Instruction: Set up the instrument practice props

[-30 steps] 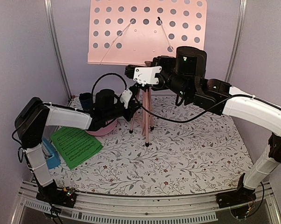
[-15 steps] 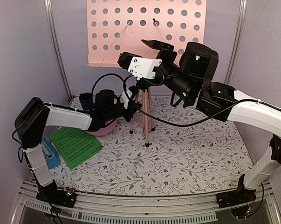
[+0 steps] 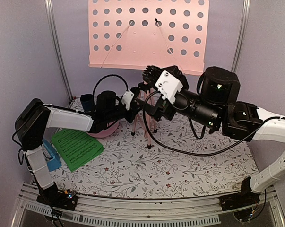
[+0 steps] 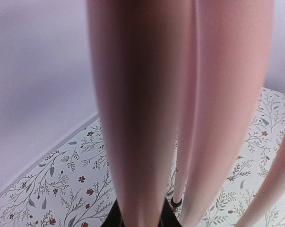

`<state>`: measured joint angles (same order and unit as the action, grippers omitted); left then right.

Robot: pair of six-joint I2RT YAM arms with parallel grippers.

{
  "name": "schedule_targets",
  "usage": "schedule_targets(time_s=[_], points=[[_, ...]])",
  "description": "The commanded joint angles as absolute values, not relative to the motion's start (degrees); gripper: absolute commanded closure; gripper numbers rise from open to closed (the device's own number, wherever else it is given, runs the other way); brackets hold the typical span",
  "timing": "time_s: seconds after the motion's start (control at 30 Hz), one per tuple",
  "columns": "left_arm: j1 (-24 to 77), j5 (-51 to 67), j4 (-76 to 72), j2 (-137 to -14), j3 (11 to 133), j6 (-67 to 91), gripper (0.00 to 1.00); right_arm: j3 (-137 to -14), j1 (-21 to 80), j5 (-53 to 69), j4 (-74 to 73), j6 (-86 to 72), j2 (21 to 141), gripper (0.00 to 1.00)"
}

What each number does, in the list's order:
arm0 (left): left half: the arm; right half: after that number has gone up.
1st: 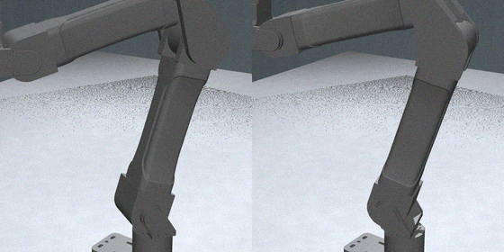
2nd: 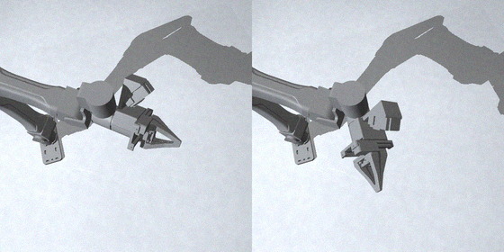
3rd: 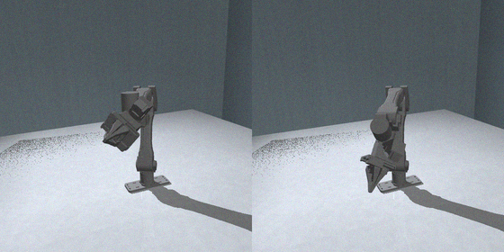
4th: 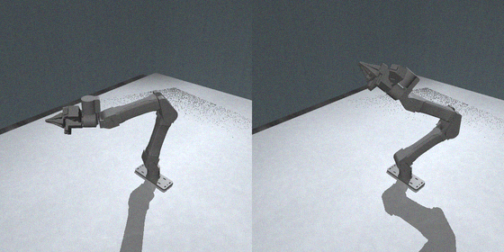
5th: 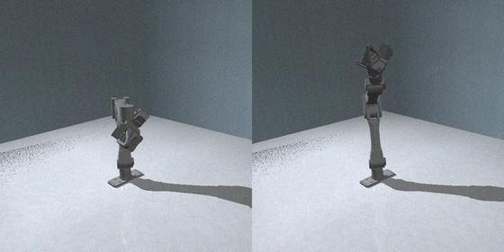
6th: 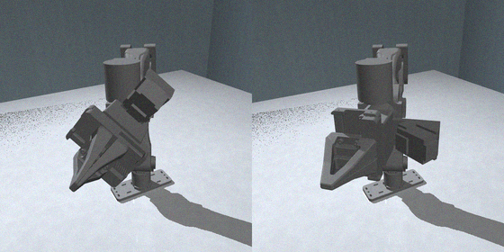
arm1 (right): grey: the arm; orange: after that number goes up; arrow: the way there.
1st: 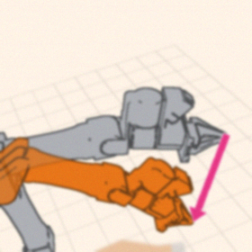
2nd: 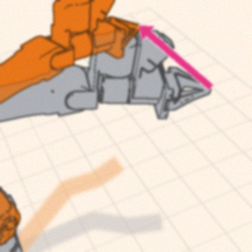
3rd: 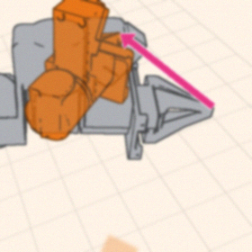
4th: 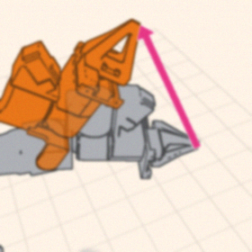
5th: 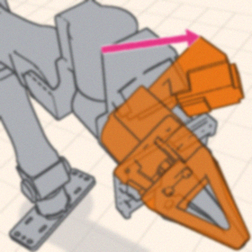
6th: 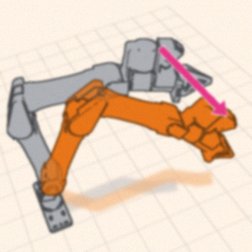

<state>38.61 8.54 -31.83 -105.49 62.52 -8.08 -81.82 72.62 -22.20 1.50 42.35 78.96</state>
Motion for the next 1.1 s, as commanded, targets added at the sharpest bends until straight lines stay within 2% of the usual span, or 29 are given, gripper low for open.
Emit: schedule_targets(time_s=[0.0, 0.2, 0.33, 0.37, 0.47, 1.07], points=[[38.3, 7.1, -30.0, -104.8, 62.1, -8.4, 1.00, -70.1, 71.2, -18.0, 0.9, 18.2, 77.0, 0.09], [38.3, 6.5, -29.9, -104.5, 61.6, -8.6, 1.00, -55.0, 63.6, -7.2, 6.1, -4.7, 76.5, 0.16], [38.3, 6.2, -30.1, -104.5, 61.6, -8.5, 1.00, -49.9, 57.4, -0.3, 11.2, -10.7, 79.5, 0.25], [38.3, 6.2, -30.1, -104.5, 61.7, -8.5, 1.00, -49.5, 56.4, 0.4, 12.0, -11.1, 80.5, 0.30], [38.3, 6.0, -30.0, -104.7, 61.6, -8.5, 1.00, -49.1, 55.8, 0.4, 14.9, -10.9, 84.2, 0.35], [38.3, 6.0, -30.0, -104.0, 62.0, -7.9, 1.00, -52.3, 51.2, 3.0, 25.1, -11.5, 101.1, 0.49]])
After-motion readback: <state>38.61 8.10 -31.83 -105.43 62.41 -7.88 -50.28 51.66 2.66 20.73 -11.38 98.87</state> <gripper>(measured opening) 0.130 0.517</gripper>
